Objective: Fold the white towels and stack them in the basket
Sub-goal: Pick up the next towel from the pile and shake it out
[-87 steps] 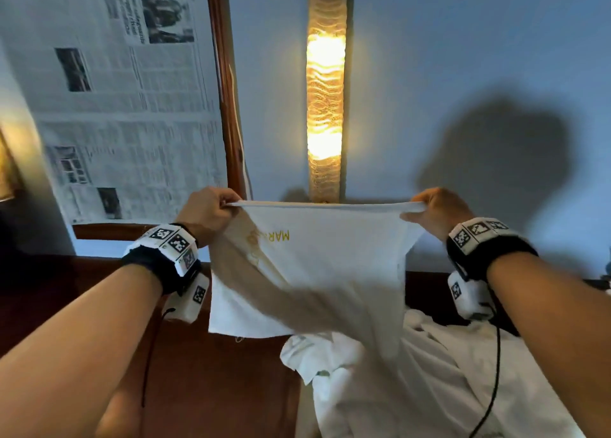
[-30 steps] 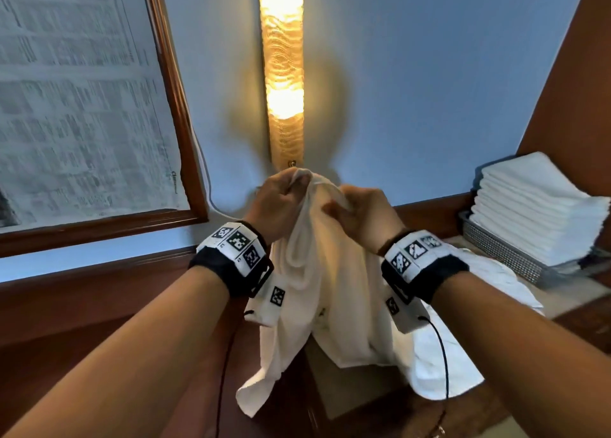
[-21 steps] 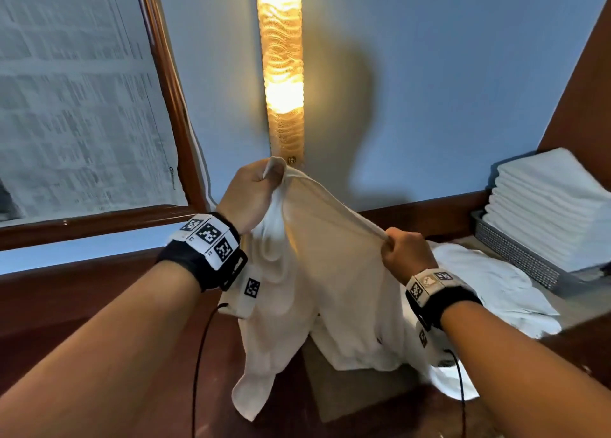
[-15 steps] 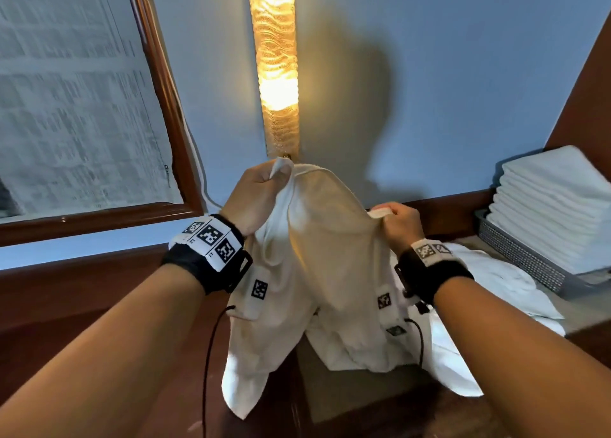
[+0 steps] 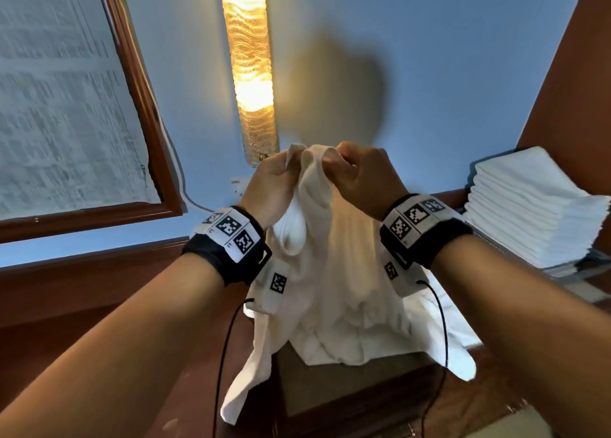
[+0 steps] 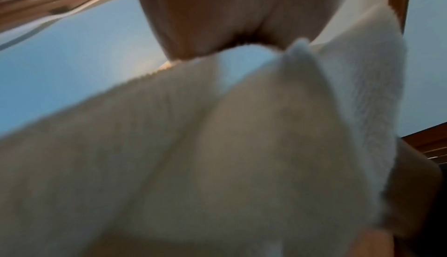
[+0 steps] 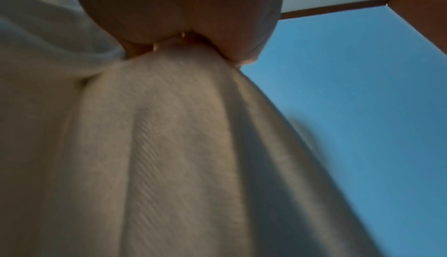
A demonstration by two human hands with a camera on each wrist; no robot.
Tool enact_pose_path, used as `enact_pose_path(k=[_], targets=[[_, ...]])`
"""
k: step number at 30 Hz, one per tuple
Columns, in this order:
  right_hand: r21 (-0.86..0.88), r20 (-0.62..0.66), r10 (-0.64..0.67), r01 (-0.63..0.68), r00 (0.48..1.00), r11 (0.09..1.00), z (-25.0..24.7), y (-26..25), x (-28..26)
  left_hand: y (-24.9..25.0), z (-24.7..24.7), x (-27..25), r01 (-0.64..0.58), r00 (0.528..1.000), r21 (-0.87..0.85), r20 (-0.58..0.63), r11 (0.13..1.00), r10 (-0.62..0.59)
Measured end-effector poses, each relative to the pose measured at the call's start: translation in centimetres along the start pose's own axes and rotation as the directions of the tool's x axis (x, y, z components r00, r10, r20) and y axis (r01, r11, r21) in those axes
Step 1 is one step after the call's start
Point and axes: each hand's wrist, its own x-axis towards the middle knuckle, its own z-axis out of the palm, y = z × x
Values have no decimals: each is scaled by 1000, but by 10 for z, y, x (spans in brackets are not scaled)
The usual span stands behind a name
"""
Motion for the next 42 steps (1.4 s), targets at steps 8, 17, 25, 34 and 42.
enact_pose_path(k=[8, 17, 25, 34, 42], targets=[[-258, 113, 358, -320, 927, 912, 2, 57, -91, 37, -33, -22, 33, 993, 102, -112, 994, -22], [241, -69, 353, -328, 933, 914, 5, -47, -77, 59, -65, -95, 149, 989, 1, -23, 989, -149], [64, 83, -92, 87, 992, 994, 29, -210, -77, 92, -120, -204, 138, 987, -215, -51, 967, -152], [-64, 353, 55, -34, 934, 997, 50, -282, -171, 128, -179, -263, 22, 992, 170, -125, 985, -1], [-265, 390, 369, -281, 844, 922, 86, -222, -236, 150, -221, -294, 119, 964, 317, -262, 941, -34]])
